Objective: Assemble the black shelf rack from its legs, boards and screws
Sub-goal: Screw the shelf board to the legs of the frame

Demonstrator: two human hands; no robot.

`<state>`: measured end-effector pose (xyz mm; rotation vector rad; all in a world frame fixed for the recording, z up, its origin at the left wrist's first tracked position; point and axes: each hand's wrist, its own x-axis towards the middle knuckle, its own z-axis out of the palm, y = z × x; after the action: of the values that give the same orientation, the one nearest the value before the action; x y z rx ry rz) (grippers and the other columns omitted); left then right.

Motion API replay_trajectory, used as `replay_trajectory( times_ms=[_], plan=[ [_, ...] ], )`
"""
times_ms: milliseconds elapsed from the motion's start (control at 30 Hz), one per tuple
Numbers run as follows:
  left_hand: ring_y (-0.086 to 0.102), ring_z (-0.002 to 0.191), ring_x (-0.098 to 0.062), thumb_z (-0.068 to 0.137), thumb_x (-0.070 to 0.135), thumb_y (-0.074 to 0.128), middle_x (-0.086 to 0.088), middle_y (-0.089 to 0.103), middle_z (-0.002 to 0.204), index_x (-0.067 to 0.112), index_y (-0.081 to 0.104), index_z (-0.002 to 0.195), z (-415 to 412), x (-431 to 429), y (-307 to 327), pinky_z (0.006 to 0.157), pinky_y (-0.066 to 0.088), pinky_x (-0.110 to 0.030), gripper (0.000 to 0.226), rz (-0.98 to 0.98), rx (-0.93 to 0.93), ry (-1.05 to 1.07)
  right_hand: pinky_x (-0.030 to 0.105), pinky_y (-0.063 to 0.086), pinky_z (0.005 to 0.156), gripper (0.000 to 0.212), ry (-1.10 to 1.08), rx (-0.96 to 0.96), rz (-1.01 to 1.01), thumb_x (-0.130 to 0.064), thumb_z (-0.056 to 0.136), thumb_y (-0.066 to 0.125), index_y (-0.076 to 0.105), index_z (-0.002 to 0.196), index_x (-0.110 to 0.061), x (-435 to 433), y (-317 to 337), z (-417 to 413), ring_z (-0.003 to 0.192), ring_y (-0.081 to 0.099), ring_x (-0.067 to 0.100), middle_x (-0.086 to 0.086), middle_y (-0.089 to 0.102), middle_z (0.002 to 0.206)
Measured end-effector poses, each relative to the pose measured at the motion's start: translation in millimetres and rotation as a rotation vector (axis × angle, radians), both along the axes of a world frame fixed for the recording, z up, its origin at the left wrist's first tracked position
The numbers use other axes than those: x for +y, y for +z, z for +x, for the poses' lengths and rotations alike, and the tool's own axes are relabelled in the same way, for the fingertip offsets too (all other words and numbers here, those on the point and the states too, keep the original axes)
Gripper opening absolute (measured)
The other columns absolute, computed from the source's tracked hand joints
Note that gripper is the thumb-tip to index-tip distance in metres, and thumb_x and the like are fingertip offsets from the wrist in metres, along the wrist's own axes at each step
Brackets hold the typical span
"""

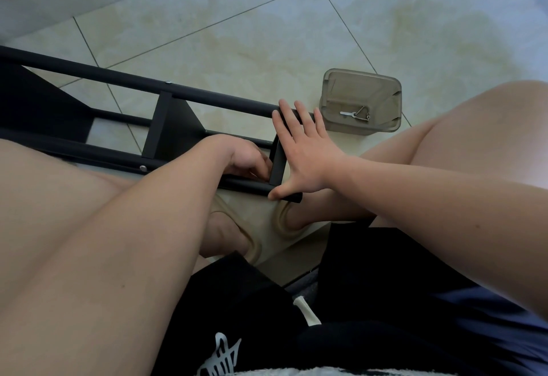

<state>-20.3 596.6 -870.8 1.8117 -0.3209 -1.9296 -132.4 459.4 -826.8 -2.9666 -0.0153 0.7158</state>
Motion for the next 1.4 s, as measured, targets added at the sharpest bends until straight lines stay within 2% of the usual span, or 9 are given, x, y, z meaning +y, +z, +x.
replay_trajectory(
  times_ms=[67,200,300,400,600,767,967,1267,1400],
  plan=[
    [0.068,0.065,-0.005,0.09,-0.007,0.052,0.005,0.074,0.073,0.013,0.071,0.089,-0.8,0.3,1.5,0.057,0.049,-0.012,0.027,0.001,0.015,-0.007,0.058,-0.011,0.122,0.154,0.001,-0.003,-0.002,-0.096,0.056,0.057,-0.015,0.159,-0.006,0.2,-0.4,0.0,0.152,-0.023,0.039,0.013,-0.024,0.166],
    [0.068,0.098,-0.017,0.089,0.009,0.062,-0.004,0.076,0.104,0.004,0.074,0.11,-1.8,-0.9,2.7,0.093,0.05,-0.029,0.024,0.042,-0.008,-0.049,0.059,-0.01,0.122,0.154,0.003,-0.005,-0.007,-0.097,0.055,0.056,-0.014,0.159,-0.006,0.4,-1.5,-0.4,0.152,-0.022,0.039,0.013,-0.024,0.166],
    [0.067,0.091,-0.018,0.087,0.015,0.067,-0.007,0.075,0.1,0.002,0.073,0.111,-0.9,-1.5,0.6,0.086,0.052,-0.03,0.028,0.06,-0.06,-0.094,0.059,-0.01,0.122,0.154,0.004,-0.004,-0.012,-0.097,0.055,0.056,-0.015,0.159,-0.007,0.3,-1.3,-0.6,0.152,-0.023,0.04,0.014,-0.024,0.166],
    [0.069,0.073,-0.009,0.088,0.008,0.063,0.001,0.075,0.08,0.01,0.075,0.093,-1.0,-1.8,-0.1,0.073,0.05,-0.026,0.013,0.024,-0.031,-0.074,0.059,-0.01,0.122,0.154,0.003,-0.001,-0.015,-0.096,0.056,0.057,-0.015,0.159,-0.007,0.6,-0.8,-0.7,0.152,-0.023,0.039,0.014,-0.024,0.166],
    [0.067,0.071,-0.01,0.089,0.0,0.059,0.001,0.073,0.076,0.02,0.078,0.069,-0.2,1.4,-1.9,0.072,0.048,-0.024,0.035,-0.006,0.039,-0.046,0.061,-0.008,0.122,0.151,0.002,-0.006,-0.028,-0.093,0.057,0.059,-0.012,0.16,-0.008,3.7,1.1,-1.0,0.152,-0.018,0.042,0.016,-0.022,0.166],
    [0.071,0.086,-0.008,0.089,0.006,0.065,0.001,0.077,0.09,0.015,0.076,0.091,-2.1,0.2,-0.8,0.087,0.05,-0.025,0.014,-0.005,0.019,-0.022,0.063,-0.006,0.121,0.15,0.001,-0.011,-0.025,-0.092,0.057,0.06,-0.011,0.16,-0.01,5.0,2.8,-1.4,0.153,-0.015,0.043,0.017,-0.02,0.166],
    [0.068,0.091,-0.018,0.09,0.004,0.062,-0.005,0.075,0.091,0.011,0.073,0.091,-2.3,-0.2,-1.2,0.093,0.05,-0.031,0.013,0.012,0.004,-0.049,0.062,-0.004,0.122,0.15,-0.002,-0.008,-0.044,-0.093,0.057,0.06,-0.011,0.16,-0.009,6.4,3.3,-0.9,0.153,-0.013,0.043,0.017,-0.019,0.166],
    [0.068,0.079,-0.014,0.091,-0.003,0.055,-0.001,0.074,0.079,0.013,0.071,0.088,-2.6,0.2,-0.1,0.08,0.05,-0.025,0.023,0.008,0.01,-0.017,0.06,-0.002,0.123,0.15,-0.013,-0.019,-0.043,-0.09,0.056,0.063,-0.007,0.161,-0.009,7.7,4.0,-1.1,0.153,-0.009,0.042,0.016,-0.014,0.167],
    [0.067,0.098,-0.021,0.091,0.012,0.063,-0.009,0.074,0.103,0.002,0.072,0.115,-2.3,0.5,0.2,0.1,0.047,-0.036,0.027,0.054,-0.034,-0.048,0.06,0.0,0.123,0.151,-0.013,-0.027,-0.054,-0.091,0.054,0.063,-0.006,0.161,-0.009,7.6,3.9,-1.0,0.153,-0.007,0.042,0.016,-0.012,0.167]
  ],
)
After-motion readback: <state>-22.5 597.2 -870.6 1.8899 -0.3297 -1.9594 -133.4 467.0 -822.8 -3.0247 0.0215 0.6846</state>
